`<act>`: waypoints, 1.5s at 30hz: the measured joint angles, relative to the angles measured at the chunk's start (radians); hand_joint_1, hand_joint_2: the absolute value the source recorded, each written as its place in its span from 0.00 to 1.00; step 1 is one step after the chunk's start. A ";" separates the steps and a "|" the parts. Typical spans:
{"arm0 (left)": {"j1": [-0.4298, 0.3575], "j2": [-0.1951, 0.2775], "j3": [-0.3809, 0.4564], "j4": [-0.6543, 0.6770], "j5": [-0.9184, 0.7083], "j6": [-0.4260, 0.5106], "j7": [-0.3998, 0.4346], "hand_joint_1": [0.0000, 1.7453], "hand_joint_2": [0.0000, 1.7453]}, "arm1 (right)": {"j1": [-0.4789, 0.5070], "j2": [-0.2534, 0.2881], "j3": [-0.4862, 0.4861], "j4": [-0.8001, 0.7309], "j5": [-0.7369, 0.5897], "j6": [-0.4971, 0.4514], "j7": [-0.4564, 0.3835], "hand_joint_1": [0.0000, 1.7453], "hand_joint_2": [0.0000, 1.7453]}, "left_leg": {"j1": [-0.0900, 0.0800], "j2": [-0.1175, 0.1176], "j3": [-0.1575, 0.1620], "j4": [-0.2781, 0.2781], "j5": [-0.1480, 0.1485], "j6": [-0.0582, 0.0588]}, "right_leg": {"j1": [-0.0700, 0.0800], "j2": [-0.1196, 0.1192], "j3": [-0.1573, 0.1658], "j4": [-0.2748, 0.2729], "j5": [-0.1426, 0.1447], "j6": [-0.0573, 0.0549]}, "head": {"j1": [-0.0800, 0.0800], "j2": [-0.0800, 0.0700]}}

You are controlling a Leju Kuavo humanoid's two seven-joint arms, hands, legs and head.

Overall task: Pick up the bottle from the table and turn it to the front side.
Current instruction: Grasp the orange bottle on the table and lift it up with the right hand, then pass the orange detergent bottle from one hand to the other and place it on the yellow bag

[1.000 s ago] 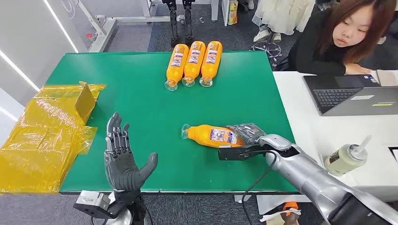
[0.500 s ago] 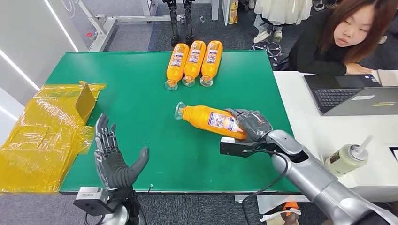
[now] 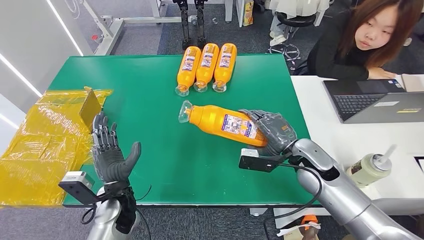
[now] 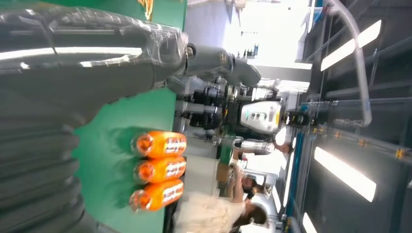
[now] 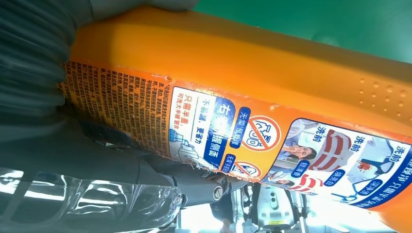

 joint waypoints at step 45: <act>-0.062 -0.133 0.063 0.195 0.323 -0.597 0.094 0.00 1.00 | 0.253 0.311 0.047 -0.030 0.081 -0.145 -0.026 1.00 1.00 | 0.000 0.000 -0.001 -0.001 0.000 0.000 | 0.001 0.000 -0.002 -0.001 -0.001 0.000 | 0.000 0.000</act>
